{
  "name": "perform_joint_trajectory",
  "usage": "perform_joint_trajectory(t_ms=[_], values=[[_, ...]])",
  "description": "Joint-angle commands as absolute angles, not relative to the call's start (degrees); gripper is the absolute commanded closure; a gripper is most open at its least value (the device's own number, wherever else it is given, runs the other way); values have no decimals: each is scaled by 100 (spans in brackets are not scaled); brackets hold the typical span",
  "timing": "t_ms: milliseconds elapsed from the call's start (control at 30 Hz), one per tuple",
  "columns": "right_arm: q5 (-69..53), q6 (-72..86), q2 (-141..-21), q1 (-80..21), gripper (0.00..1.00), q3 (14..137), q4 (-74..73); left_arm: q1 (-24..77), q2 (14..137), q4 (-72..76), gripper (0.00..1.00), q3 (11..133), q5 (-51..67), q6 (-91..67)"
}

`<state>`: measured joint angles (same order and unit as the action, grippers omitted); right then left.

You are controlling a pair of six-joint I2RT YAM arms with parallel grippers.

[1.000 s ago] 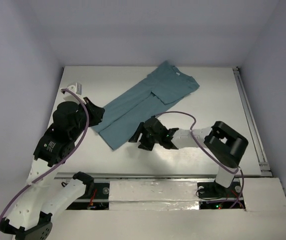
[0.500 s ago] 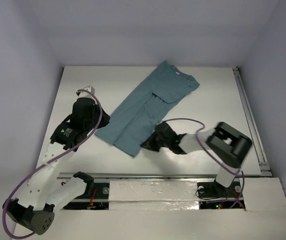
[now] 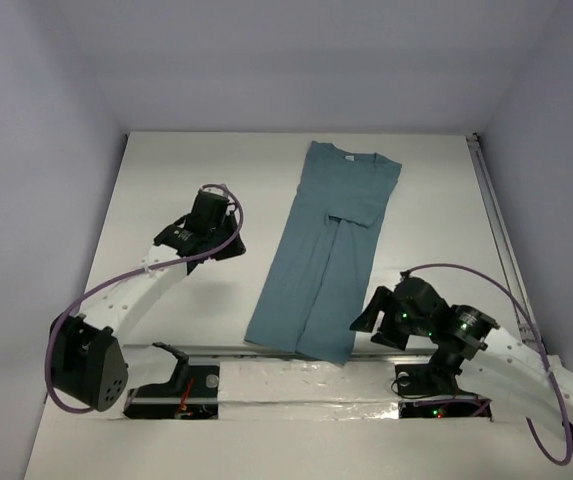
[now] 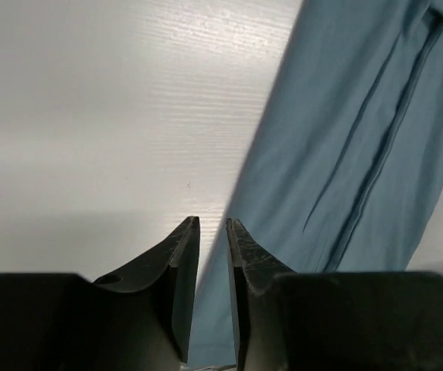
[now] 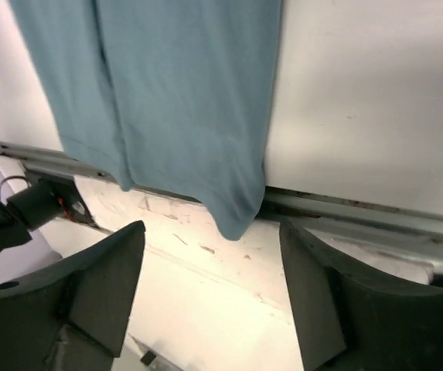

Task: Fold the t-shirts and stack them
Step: Rotate the tshirt 90 degrees

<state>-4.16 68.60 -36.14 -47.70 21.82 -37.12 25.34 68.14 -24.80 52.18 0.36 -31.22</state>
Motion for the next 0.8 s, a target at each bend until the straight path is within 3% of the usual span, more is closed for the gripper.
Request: perform_joint_trajectory(t_ms=[0,67,167,233,300,367,400,533,767], values=[[182,7048,-3340,-4764,26,2759,-4930,2593,7005,-2328,81,5073,334,-2735],[1,7040,-3462,-4764,35,2812,-4642,2646,6918,-2460,76,4765,439,-2620],[-807,7084,-3919,-4825,80,2550,-3728,2793,6593,-2768,64,4123,719,-2628],[-660,7154,-4174,-5141,89,2540,-3604,2856,6557,-3268,52,4385,677,-2601],[-755,7224,-4297,-5203,80,2505,-3446,2856,6670,-3645,47,4508,703,-2462],[-932,7347,-4482,-5334,58,2365,-3261,2856,6889,-3796,45,4378,703,-2364],[-906,7400,-4543,-5422,41,2338,-3287,2856,6943,-3701,45,4099,895,-2382],[-808,7602,-4544,-5651,36,2233,-3253,2909,7066,-3507,43,3902,1362,-2461],[-1134,7717,-5149,-5862,37,1986,-2602,3453,7312,-3665,50,3938,1591,-2487]])
